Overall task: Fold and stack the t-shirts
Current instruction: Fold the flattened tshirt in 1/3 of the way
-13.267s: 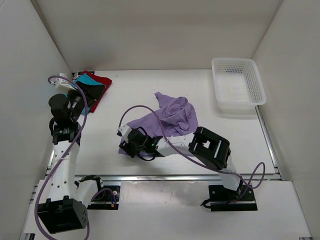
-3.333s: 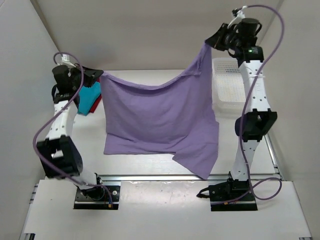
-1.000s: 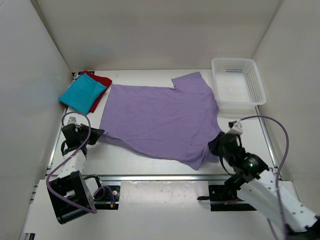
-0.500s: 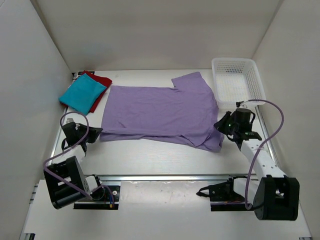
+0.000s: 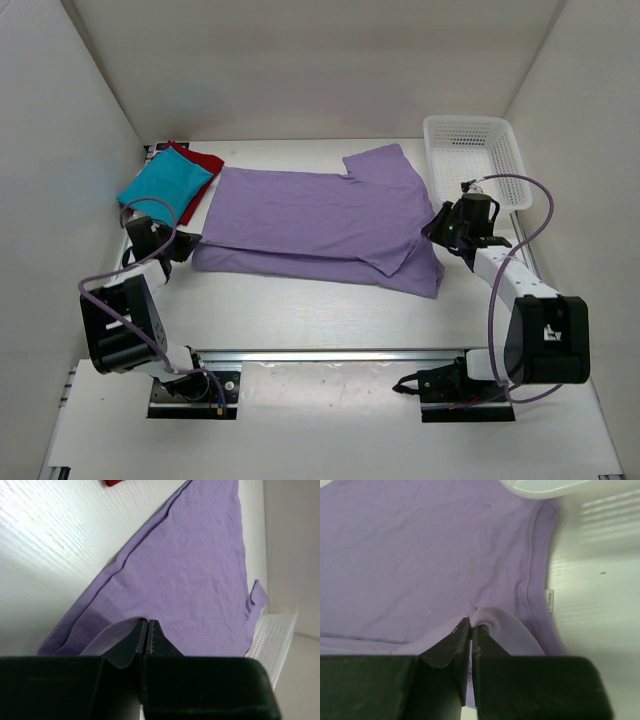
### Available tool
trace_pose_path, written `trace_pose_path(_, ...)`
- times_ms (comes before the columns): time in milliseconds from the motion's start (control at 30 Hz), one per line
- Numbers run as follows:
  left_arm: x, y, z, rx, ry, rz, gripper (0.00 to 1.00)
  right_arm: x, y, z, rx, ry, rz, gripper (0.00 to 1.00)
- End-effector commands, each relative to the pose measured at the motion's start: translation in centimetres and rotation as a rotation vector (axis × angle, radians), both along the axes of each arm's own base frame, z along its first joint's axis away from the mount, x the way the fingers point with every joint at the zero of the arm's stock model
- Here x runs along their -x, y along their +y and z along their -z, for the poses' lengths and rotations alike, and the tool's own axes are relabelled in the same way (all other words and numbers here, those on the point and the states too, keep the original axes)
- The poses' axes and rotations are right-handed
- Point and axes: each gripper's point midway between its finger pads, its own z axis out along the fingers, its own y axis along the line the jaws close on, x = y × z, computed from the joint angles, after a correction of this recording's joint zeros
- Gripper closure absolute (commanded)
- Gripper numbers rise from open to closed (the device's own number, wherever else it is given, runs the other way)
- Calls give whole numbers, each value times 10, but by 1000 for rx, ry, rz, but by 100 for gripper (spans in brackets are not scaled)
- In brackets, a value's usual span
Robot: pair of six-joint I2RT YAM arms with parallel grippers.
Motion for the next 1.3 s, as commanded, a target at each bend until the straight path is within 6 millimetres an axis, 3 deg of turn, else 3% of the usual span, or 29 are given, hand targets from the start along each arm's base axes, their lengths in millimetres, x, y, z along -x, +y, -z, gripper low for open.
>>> trace_pose_path(0, -17, 7, -6, -51, -5, 0, 100, -31, -5, -23, 20, -107, 5, 100)
trace_pose_path(300, -28, 13, 10, -71, 53, 3, 100, -50, -3, -5, 27, -71, -1, 100)
trace_pose_path(467, -30, 17, 8, -70, 48, 13, 78, -62, 4, -4, 34, -88, -14, 99)
trace_pose_path(567, -30, 14, -9, -121, 16, 25, 54, -71, 7, -6, 32, -82, -25, 97)
trace_pose_path(667, -27, 21, -27, -159, -9, 9, 50, -73, 7, -11, 23, -92, -11, 96)
trace_pose_path(767, -9, 20, -30, -137, -27, -1, 52, -71, 8, -21, 0, -109, -2, 84)
trace_pose_path(867, 17, 10, -18, -105, -22, 2, 58, -58, 10, -46, -20, -176, 12, 72)
trace_pose_path(933, 43, 3, -2, -92, 3, 1, 62, -36, 7, -52, 0, -218, 34, 61)
trace_pose_path(967, 54, 3, 10, -82, 32, -7, 62, -26, 6, -56, -2, -233, 43, 62)
trace_pose_path(1000, 59, 4, 11, -90, 31, -12, 61, -20, 6, -57, -6, -238, 42, 63)
trace_pose_path(1067, 74, 2, 25, -103, 64, -22, 57, 5, 9, -53, -31, -260, 35, 93)
trace_pose_path(1100, 76, 2, 28, -109, 72, -21, 54, 12, 7, -47, -38, -250, 30, 100)
trace_pose_path(1267, 80, -1, 42, -102, 113, -26, 48, 68, 9, -6, -43, -179, 46, 99)
